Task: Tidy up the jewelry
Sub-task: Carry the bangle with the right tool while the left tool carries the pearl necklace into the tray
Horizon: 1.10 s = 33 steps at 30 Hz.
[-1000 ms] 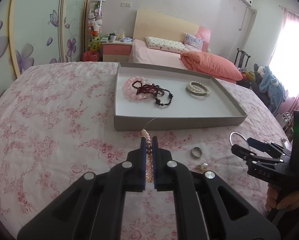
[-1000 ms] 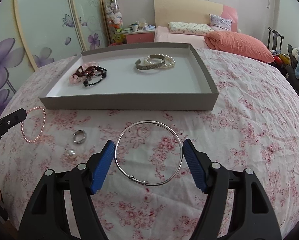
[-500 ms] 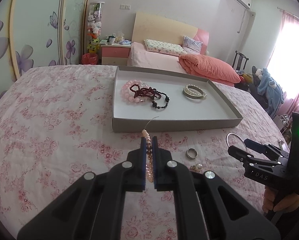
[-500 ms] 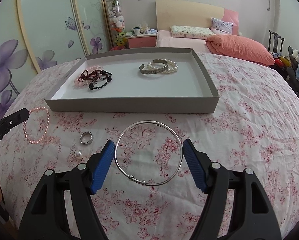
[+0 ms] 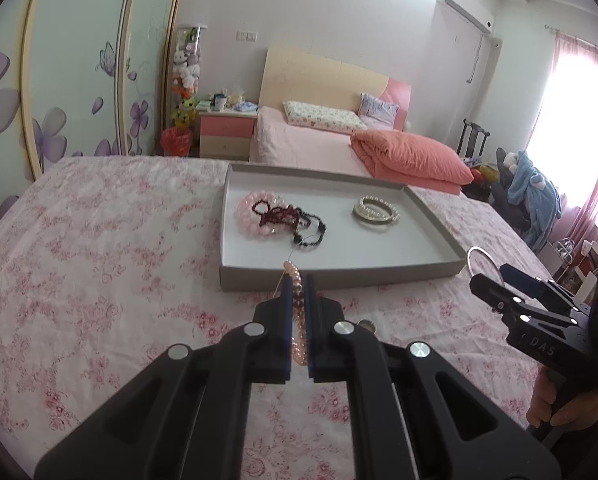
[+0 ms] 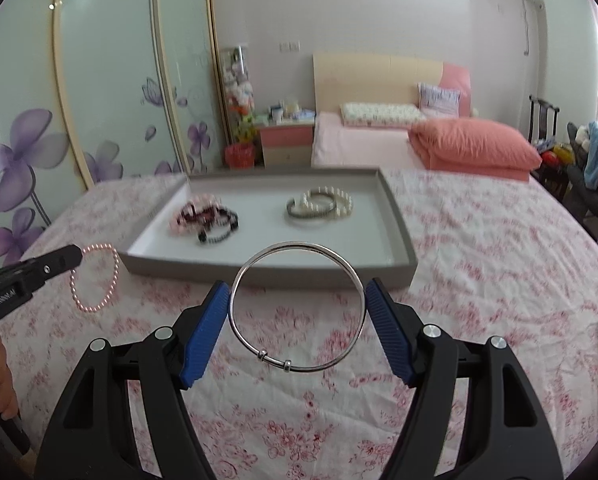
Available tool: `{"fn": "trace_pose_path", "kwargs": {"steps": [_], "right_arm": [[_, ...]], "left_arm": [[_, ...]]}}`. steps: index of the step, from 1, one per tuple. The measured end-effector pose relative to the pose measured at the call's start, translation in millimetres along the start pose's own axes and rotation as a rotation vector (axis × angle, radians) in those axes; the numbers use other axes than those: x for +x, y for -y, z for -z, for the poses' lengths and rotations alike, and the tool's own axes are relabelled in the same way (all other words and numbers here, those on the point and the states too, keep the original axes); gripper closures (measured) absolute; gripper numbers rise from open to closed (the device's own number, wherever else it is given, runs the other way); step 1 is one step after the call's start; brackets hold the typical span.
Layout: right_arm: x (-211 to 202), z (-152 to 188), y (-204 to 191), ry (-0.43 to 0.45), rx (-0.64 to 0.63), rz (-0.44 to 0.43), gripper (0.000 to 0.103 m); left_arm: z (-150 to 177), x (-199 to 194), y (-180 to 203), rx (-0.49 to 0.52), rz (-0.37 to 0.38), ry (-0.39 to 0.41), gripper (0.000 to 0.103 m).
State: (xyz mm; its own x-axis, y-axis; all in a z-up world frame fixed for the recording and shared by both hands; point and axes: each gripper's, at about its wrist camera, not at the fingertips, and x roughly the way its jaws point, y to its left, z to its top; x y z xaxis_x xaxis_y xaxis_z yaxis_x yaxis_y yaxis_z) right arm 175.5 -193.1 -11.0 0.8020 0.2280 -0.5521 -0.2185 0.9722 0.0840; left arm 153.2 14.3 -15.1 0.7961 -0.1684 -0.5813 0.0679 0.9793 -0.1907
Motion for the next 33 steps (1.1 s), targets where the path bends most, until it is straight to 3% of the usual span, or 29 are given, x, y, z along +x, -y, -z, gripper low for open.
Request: {"fn": "trace_pose_path", "kwargs": {"steps": [9, 33], "right_arm": [[-28.6, -20.1, -3.0, 0.159, -0.015, 0.012, 0.033], [-44.1, -56.3, -3.9, 0.360, -0.004, 0.030, 0.033]], "left_arm": [[-10.7, -16.9, 12.8, 0.021, 0.001, 0.066, 0.097], [-57.3, -15.6, 34.3, 0.064, -0.007, 0.180, 0.097]]}}
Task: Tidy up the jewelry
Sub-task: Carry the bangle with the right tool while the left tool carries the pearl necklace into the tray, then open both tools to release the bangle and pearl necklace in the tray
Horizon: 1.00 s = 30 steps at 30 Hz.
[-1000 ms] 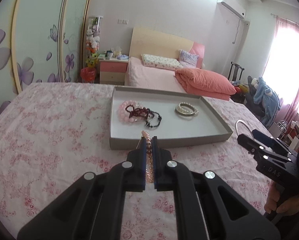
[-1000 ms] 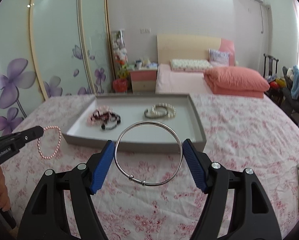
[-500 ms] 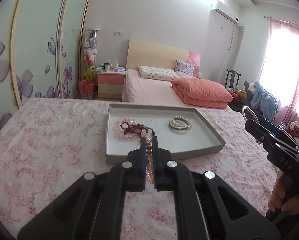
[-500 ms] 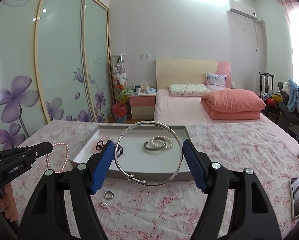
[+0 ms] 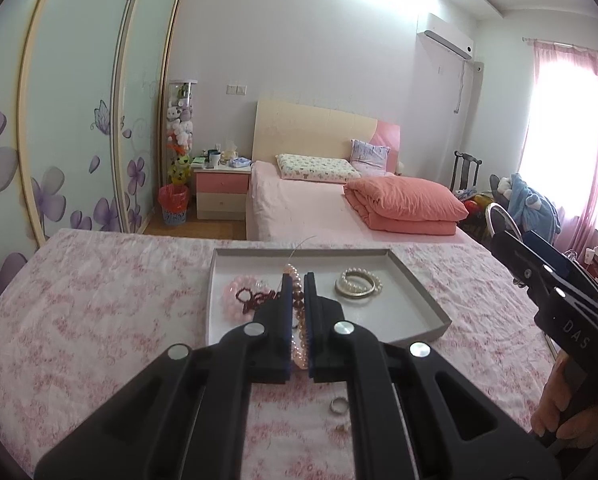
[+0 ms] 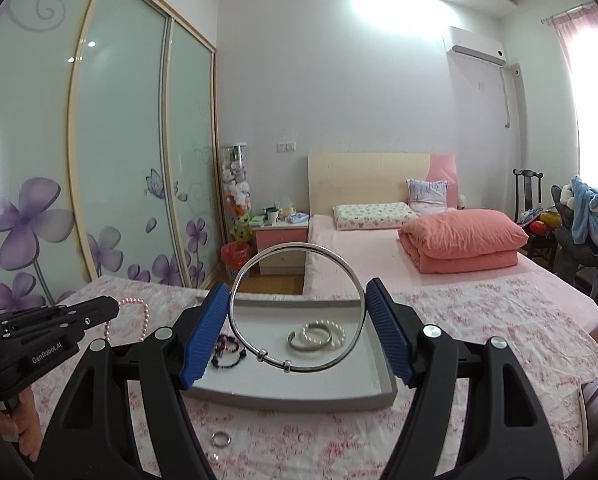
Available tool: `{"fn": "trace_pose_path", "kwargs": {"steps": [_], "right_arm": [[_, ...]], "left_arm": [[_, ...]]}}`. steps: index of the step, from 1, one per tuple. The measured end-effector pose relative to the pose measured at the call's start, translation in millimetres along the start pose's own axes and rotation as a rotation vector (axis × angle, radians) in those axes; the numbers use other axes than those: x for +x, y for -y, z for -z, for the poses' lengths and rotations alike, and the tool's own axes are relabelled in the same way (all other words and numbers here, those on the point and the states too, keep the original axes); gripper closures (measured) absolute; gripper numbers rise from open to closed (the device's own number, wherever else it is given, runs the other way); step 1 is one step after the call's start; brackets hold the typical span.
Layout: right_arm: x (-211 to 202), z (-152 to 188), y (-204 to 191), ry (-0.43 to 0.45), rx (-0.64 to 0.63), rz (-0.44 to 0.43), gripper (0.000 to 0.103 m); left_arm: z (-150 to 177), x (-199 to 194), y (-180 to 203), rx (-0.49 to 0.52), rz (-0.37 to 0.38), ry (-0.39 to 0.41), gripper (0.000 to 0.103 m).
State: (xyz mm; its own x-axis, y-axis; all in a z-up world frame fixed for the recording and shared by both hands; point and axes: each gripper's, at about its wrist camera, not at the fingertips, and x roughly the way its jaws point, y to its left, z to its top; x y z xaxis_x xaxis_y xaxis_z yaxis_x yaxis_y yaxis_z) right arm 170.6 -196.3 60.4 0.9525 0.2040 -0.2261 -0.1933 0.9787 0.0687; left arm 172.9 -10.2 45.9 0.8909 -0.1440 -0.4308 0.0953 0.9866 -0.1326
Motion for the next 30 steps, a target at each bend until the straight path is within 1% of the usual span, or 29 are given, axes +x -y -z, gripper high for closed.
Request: {"fn": "trace_pose_path", "kwargs": {"steps": [8, 15, 17, 22, 30], "right_arm": [[20.3, -4.3, 0.3, 0.008, 0.000, 0.008, 0.033], [54.3, -0.9, -0.3, -0.021, 0.007, 0.025, 0.033], [66.9, 0.3, 2.0, -0.039, 0.020, 0.025, 0.033], [102.3, 11.2, 5.2, -0.115, 0.037, 0.029, 0.033], [139.2, 29.8, 9.1, -0.221, 0.064, 0.032, 0.033]], "left_arm": [[-14.1, 26.0, -1.1, -0.002, -0.001, 0.002, 0.097], [-18.5, 56.5, -1.9, -0.001, -0.013, -0.013, 0.097], [-18.3, 67.2, -4.9, -0.011, -0.016, -0.026, 0.097], [-13.8, 97.5, -11.0, -0.031, -0.026, -0.076, 0.097], [-7.7, 129.5, -16.4, -0.041, -0.022, -0.124, 0.096]]}}
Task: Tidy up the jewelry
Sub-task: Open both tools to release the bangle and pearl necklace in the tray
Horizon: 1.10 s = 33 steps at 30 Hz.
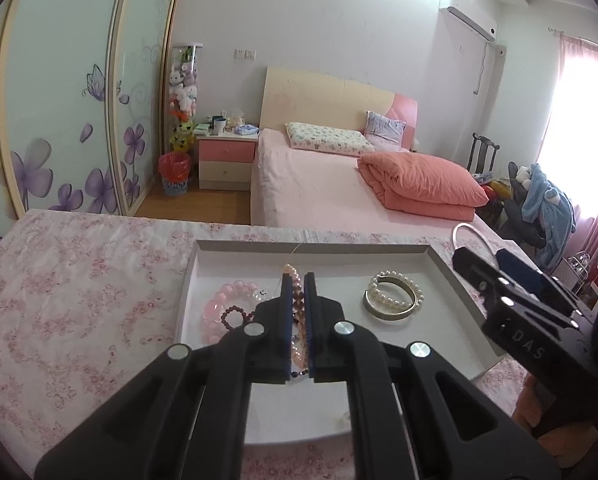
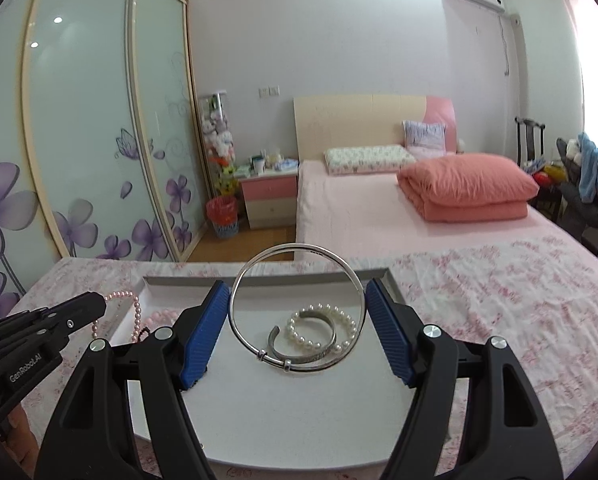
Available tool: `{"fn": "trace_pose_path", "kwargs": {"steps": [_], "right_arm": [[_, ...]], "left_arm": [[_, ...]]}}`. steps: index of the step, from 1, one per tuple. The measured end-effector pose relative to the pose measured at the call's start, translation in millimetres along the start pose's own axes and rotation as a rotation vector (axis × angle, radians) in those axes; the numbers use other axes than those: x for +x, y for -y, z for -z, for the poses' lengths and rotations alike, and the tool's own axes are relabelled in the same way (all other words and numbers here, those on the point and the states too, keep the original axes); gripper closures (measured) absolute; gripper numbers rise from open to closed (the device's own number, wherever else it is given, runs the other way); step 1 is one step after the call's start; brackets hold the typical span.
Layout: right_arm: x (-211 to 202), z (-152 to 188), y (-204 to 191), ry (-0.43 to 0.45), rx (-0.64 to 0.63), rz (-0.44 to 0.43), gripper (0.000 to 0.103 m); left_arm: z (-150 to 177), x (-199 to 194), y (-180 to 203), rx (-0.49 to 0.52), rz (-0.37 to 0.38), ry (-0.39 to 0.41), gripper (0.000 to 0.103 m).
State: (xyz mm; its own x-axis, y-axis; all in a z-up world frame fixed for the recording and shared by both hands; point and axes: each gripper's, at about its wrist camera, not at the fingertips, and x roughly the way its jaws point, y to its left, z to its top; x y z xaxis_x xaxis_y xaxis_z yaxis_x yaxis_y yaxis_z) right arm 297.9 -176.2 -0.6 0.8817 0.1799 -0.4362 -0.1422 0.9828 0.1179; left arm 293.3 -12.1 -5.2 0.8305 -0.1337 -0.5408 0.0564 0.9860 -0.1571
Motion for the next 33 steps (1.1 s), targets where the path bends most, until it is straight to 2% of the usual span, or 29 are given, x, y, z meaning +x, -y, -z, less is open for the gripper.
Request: {"fn": "trace_pose_path", "kwargs": {"steps": [7, 12, 22, 33], "right_arm": [[23.2, 4.7, -6.2, -0.075, 0.003, -0.021, 0.032], [18.8, 5.1, -3.0, -0.071, 0.013, -0.019, 0.031], [1.4, 0.5, 2.8, -0.047, 0.024, -0.013, 0.031], [-34.1, 17.4, -14.1, -0.063, -0.034, -0.071, 0.031]], "left_arm": [[3.7, 21.7, -2.0, -0.012, 0.014, -0.038, 0.096], [3.1, 26.6, -12.3, -0.047, 0.001, -0.044, 0.090], [0.1, 3.0, -25.7, -0.086, -0.043, -0.014, 0.087], [13.9, -27.1, -36.6, -0.088, -0.067, -0.020, 0.084]]}}
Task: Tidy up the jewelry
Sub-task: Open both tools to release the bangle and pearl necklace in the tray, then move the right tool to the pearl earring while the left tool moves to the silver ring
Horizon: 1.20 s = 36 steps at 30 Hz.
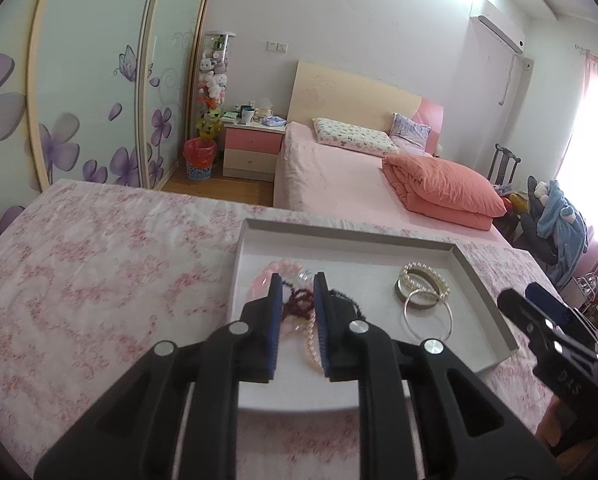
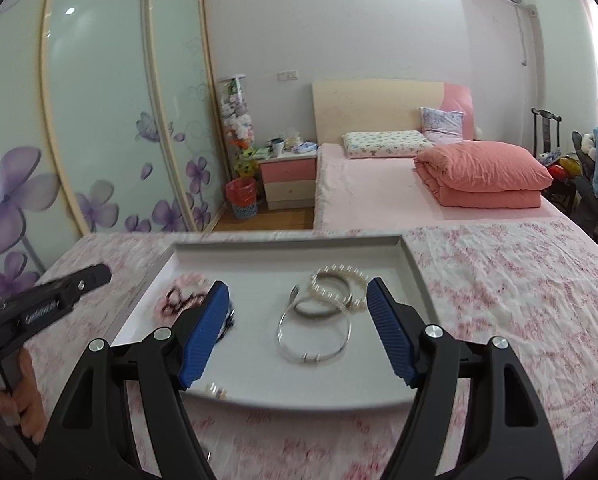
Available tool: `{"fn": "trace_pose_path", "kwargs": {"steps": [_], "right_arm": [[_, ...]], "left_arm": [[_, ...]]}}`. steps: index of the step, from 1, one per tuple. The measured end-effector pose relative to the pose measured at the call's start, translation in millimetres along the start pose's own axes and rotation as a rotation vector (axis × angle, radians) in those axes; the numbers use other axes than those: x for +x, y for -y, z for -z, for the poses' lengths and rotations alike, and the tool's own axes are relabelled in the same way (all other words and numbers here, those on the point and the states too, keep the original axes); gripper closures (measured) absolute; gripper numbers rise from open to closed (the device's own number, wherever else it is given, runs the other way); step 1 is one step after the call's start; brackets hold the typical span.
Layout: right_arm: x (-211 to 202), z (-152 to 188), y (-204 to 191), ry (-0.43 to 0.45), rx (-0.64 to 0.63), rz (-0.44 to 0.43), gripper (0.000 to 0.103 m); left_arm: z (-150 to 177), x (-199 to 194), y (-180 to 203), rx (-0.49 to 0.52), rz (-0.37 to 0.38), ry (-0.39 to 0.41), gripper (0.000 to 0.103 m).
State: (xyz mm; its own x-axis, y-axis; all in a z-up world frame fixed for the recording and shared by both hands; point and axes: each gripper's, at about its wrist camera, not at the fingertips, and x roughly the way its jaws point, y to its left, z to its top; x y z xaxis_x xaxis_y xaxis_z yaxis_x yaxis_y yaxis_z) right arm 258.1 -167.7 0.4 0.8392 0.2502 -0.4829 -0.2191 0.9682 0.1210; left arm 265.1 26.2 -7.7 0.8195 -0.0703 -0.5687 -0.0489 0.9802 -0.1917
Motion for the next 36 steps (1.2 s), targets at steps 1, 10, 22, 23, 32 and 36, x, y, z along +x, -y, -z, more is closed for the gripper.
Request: {"fn": "trace_pose_path", "kwargs": {"steps": [1, 10, 22, 23, 32, 36], "right_arm": [[-2.2, 3.7, -1.6, -0.008, -0.007, -0.005, 0.031], [-24.2, 62.4, -22.9, -0.181, -0.048, -0.103, 0.034], [-18.0, 101.6, -61.8, -0.358, -0.133, -0.185, 0.064], [-17.8, 103.9, -64.0, -0.361, -0.143, -0.182, 0.067], [-12.7, 104.8, -71.1, -0.384, -0.183, -0.147, 0.087], [-16.1, 106.1, -68.5, -0.382, -0.205, -0.126, 0.089]], "left_arm": [[3.2, -2.1, -1.5, 0.000, -0.003, -0.004, 0.083], [44.0, -19.0, -24.8, 0.021, -0.044, -0.086, 0.076], [71.3, -29.0, -43.6, 0.024, -0.079, -0.146, 0.070], [72.1, -29.3, -44.9, 0.021, -0.081, -0.149, 0.070], [76.3, -26.4, -45.7, 0.018, -0.081, -0.165, 0.069], [75.7, -25.3, -41.8, 0.021, -0.071, -0.168, 0.067]]}}
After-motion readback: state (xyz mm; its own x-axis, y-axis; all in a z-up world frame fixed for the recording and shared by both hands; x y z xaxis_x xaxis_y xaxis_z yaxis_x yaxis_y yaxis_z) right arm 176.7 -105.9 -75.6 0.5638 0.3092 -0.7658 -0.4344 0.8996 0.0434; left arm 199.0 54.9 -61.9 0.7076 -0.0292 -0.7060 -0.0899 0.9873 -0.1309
